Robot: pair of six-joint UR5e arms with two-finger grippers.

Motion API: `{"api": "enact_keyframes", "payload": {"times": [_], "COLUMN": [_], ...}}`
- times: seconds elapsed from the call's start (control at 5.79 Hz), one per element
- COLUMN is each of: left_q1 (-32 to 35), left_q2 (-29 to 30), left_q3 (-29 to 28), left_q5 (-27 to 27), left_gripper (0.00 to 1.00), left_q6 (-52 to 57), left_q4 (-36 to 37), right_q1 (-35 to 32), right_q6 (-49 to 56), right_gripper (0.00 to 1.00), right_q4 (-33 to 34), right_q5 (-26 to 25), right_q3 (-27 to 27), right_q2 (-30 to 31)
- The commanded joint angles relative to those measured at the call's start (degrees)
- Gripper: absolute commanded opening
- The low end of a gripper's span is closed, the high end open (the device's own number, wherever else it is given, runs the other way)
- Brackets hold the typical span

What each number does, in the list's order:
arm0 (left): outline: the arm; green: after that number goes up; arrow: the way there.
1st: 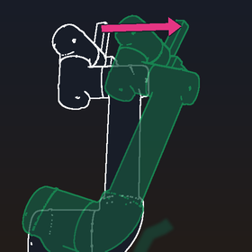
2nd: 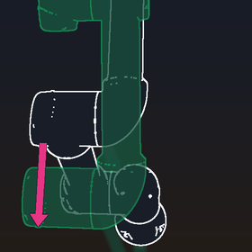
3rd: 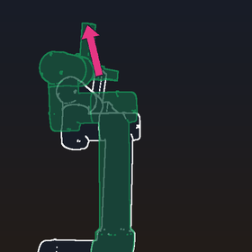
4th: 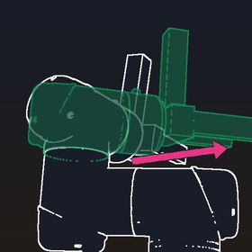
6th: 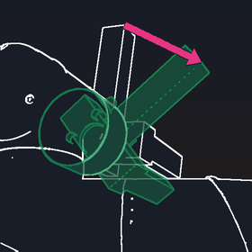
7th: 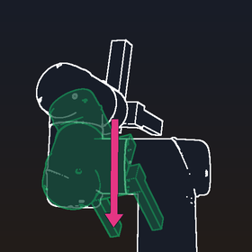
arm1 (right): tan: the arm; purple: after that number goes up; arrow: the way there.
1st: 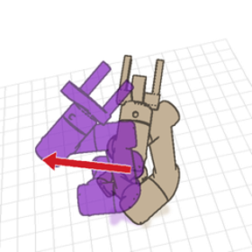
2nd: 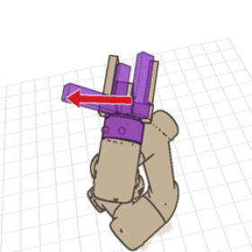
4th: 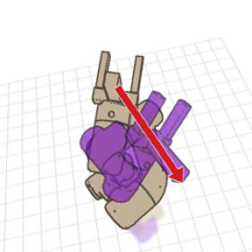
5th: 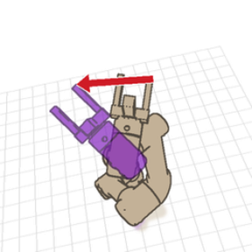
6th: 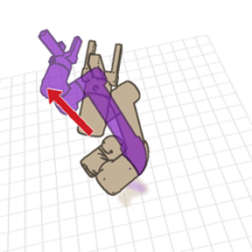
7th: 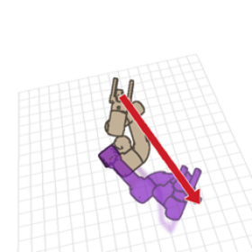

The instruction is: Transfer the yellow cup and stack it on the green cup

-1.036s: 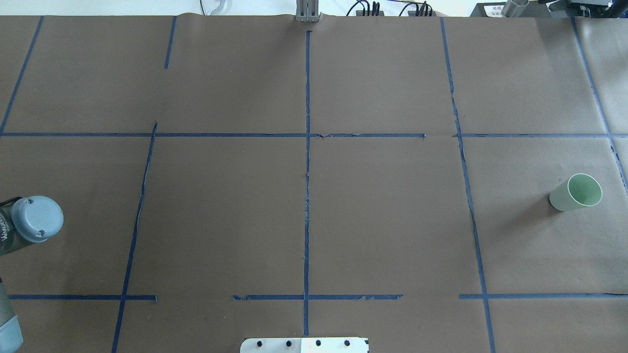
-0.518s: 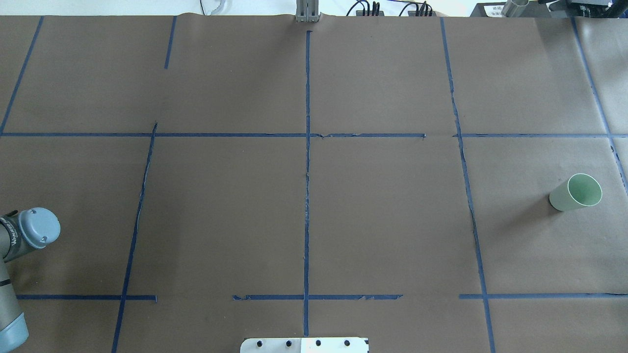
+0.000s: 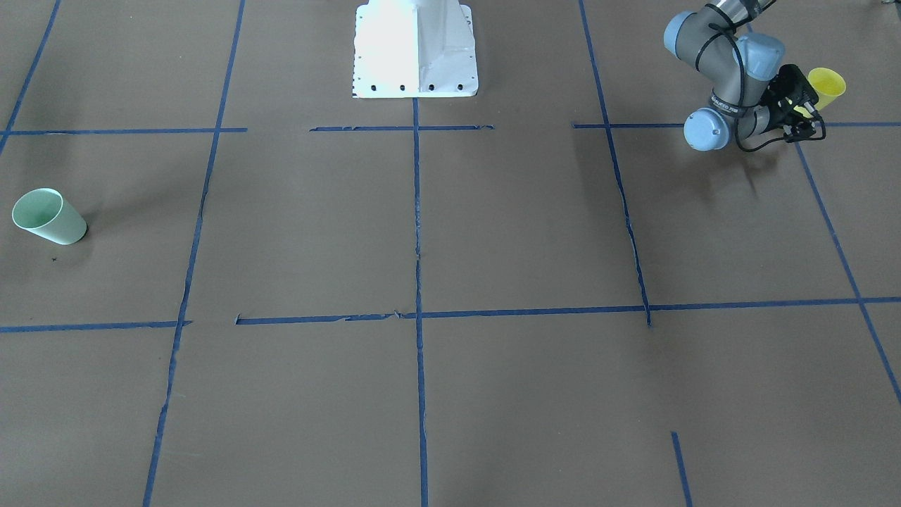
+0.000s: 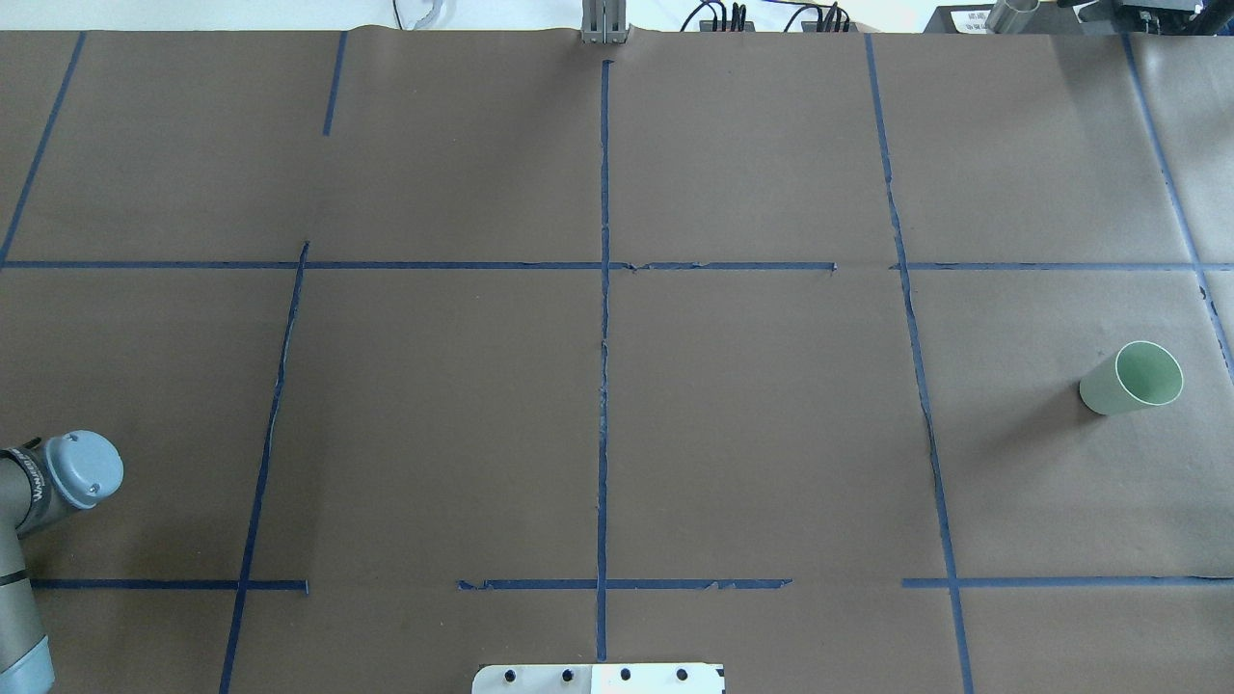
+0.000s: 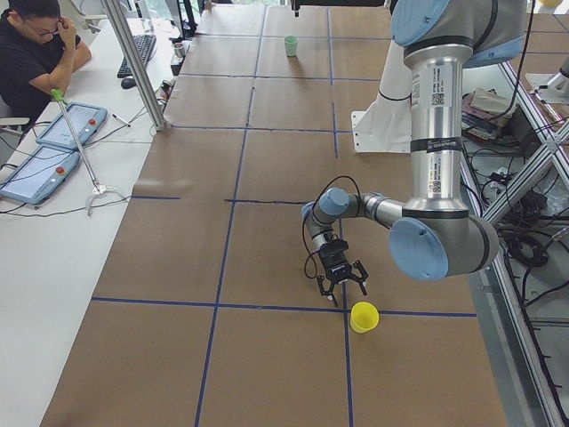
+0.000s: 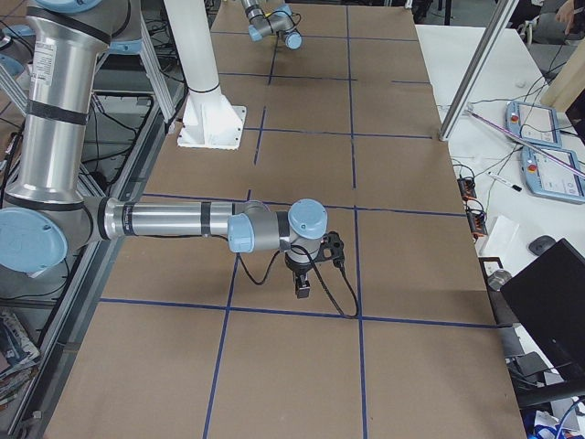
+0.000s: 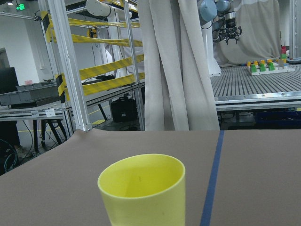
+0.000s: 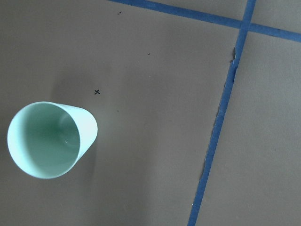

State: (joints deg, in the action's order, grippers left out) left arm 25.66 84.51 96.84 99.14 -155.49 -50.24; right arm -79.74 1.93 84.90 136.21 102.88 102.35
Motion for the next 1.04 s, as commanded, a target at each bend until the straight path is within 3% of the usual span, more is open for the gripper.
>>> {"api": "enact_keyframes", "payload": {"times": [0.0,0.69,0.86], "left_q1": [-0.3,-2.4,-2.6], "left_q2": [-0.2,-1.8,-1.9], "left_q3": [-5.5,-8.4,-8.5], "left_q5": [0.7,3.2,3.0], "left_gripper": [1.0,1.0,0.62], "left_q6": [-0.3,-1.4,-1.4], "left_q4": [-2.5,-2.6,-2.8], "right_q1": [0.0,0.0,0.1], "right_q6": [0.0,0.0,0.0], "right_gripper": [1.0,1.0,1.0], "right_q4": [0.0,0.0,0.0], "right_q5": [0.1,1.2,1.3], "right_q3": [0.0,0.5,0.5], "right_q2": [0.0,0.2,0.2]}}
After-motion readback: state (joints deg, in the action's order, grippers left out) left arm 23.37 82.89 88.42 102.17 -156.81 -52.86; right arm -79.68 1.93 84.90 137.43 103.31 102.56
